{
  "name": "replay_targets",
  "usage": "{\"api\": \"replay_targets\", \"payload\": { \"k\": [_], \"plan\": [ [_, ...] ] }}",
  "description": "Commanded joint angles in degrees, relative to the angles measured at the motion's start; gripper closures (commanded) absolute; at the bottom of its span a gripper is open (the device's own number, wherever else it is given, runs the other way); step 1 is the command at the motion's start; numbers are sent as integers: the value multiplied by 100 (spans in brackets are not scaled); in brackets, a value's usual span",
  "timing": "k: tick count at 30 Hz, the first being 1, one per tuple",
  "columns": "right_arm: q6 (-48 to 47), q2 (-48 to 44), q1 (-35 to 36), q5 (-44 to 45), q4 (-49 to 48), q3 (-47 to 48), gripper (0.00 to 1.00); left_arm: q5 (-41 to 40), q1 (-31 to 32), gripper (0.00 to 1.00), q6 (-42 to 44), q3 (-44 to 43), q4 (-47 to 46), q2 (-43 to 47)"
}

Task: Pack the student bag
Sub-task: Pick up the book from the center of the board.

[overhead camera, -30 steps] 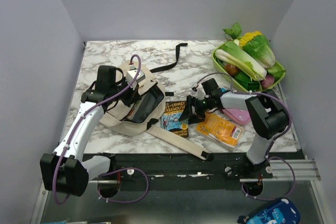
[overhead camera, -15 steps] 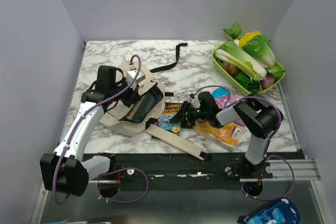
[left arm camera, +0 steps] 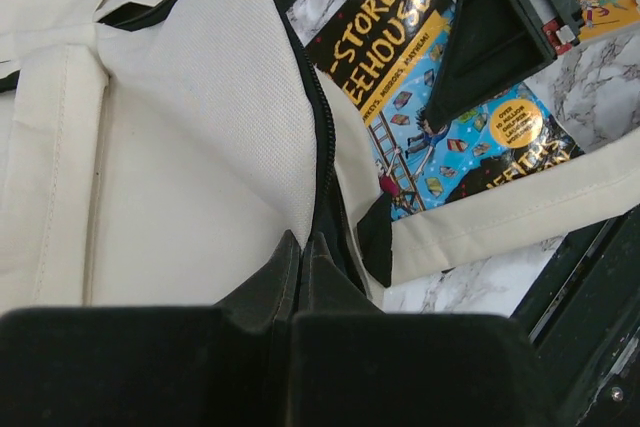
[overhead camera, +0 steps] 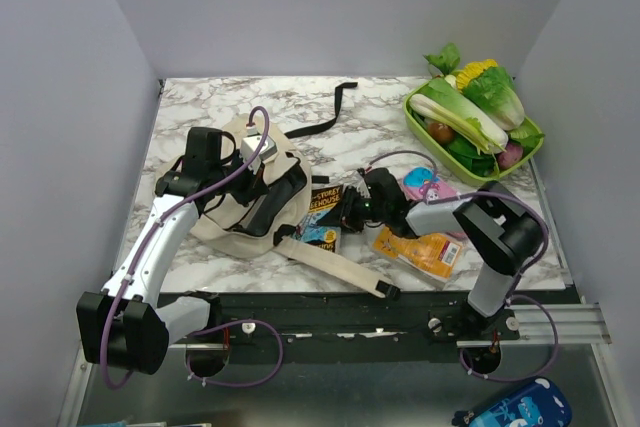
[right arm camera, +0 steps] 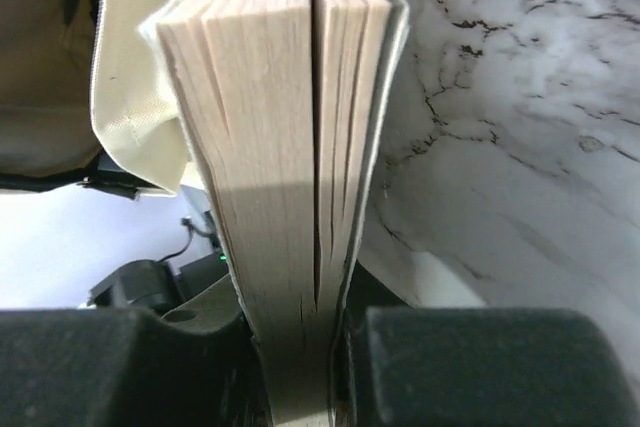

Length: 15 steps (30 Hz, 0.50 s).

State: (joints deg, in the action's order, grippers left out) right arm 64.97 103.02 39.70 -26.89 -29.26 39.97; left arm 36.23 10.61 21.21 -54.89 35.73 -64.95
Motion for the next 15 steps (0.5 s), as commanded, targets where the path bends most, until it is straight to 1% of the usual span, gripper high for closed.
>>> {"api": "replay_targets", "payload": {
  "k": [1,3,4,6,7,8,11,14,15],
  "plan": [
    [-906,-1157,29,1114,2012,511,99,183,29,100,6,-4,-118,140],
    [-1249,-1555,-15,1588,2633,600,100,183,29,100,6,5,-136,175],
    [-1346,-1983,-41,1756,3097,618,99,148,29,100,-3,-4,-162,193],
    [-1548,-2399,-76,2256,3513,740,100,121,29,100,-21,-30,-189,193],
    [-1618,-2575,-94,2363,3741,776,100,139,29,100,-21,-48,-180,167],
    [-1654,-2873,-112,2425,3830,819,99,130,29,100,-29,-91,-154,158],
    [-1576,-3199,-156,2470,3971,969,99,165,29,100,-91,-135,-162,140],
    [-1296,-3087,-156,1857,3779,1057,100,192,29,100,-117,-153,-171,149],
    [-1216,-2782,-156,1298,3674,1083,99,192,29,100,-135,-153,-171,149]
  ]
}}
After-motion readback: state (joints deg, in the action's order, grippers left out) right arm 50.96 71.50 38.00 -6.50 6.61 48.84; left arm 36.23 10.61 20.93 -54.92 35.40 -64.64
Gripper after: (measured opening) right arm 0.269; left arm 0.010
